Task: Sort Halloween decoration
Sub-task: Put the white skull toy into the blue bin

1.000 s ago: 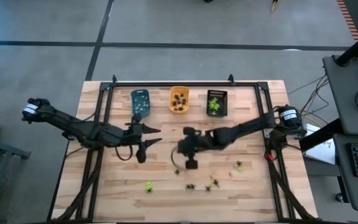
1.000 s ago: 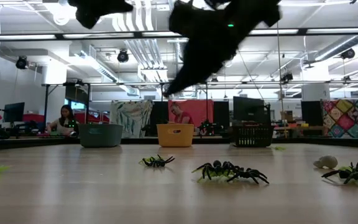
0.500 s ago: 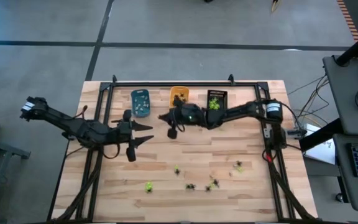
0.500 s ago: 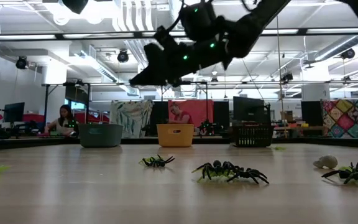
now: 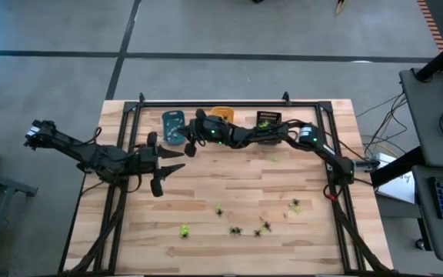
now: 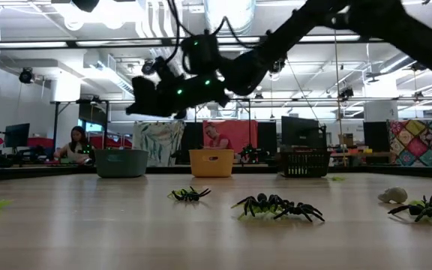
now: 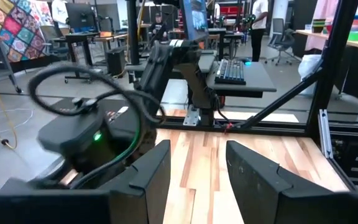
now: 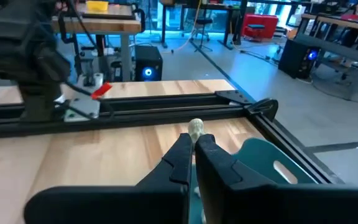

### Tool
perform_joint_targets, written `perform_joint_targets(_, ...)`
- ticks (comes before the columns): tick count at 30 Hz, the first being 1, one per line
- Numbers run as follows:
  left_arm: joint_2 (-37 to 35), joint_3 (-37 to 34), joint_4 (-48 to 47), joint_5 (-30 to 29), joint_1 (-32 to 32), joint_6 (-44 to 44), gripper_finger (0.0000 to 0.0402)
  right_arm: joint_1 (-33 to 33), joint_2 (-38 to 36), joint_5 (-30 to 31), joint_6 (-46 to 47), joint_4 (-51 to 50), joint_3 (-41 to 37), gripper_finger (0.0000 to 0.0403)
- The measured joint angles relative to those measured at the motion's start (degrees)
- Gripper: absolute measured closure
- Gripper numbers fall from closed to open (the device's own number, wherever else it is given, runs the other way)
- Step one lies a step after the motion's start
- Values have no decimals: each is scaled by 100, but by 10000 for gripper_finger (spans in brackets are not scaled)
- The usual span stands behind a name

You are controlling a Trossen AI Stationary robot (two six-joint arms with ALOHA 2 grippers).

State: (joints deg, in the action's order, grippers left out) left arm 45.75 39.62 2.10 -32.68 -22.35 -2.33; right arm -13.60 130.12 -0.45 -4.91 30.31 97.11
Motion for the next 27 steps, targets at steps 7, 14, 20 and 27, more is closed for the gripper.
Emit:
perform_joint_targets(7, -148, 0, -138, 6, 0, -8, 263, -150, 754, -4, 137, -442, 1159, 394)
perform_joint_targets(14, -183, 0, -227, 6, 0, -11, 263, -222, 1211, 41, 102, -1285, 1995, 394)
perform_joint_targets(20, -178, 0, -222, 6, 0, -32, 263, -269, 1216, 47, 137, -1369, 2047, 394)
perform_joint_targets(27, -178, 0, -220, 6, 0, -110, 263, -269, 1218, 37, 136, -1377, 2047, 368)
